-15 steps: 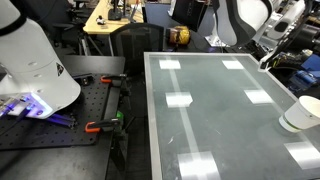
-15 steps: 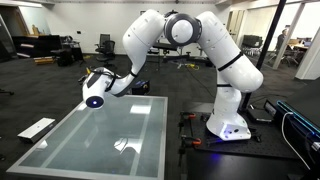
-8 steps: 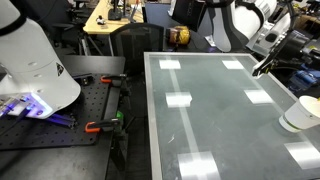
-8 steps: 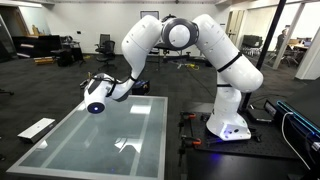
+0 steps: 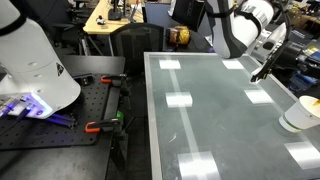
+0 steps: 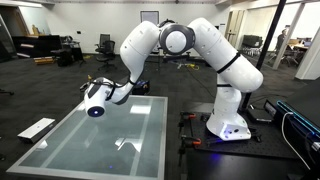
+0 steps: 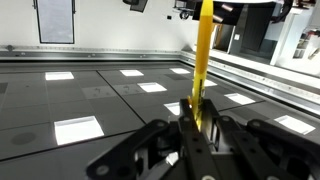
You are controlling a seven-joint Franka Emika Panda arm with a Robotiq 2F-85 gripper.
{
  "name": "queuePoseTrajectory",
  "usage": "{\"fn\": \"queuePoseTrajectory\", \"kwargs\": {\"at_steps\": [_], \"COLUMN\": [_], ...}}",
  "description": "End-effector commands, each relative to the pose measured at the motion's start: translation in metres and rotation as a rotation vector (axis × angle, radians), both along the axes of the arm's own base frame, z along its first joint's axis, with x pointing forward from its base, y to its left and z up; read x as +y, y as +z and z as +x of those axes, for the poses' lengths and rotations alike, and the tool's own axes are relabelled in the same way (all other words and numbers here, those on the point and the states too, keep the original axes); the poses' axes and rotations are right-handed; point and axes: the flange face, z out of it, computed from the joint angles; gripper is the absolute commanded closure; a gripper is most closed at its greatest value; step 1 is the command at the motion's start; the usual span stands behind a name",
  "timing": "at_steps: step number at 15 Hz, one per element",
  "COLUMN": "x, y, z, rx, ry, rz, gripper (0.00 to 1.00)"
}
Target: Put the pen in the cup
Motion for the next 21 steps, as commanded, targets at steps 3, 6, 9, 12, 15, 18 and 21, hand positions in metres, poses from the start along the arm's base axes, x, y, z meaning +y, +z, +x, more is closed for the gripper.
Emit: {"fn": "queuePoseTrajectory", "kwargs": {"at_steps": [3,6,9,12,15,18,21], "x": [-0.002,-0.001,-0.001,-0.001,0.001,0.002,0.002], "y": [-0.012,-0.019,-0.026,-0.035,-0.042,-0.045,-0.045], "z": [0.013,0.014,0.014,0.013,0.012,0.011,0.011], "rx": [-0.037,-0.037,-0.033,-0.026,-0.019,-0.013,-0.015], "ry": [0.001,-0.002,-0.01,-0.012,-0.01,-0.012,-0.016], "rz": [-0.004,0.0,-0.001,0.003,-0.004,-0.005,-0.003], "gripper": [0.96,0.96,0.96,0.96,0.96,0.51,0.29]}}
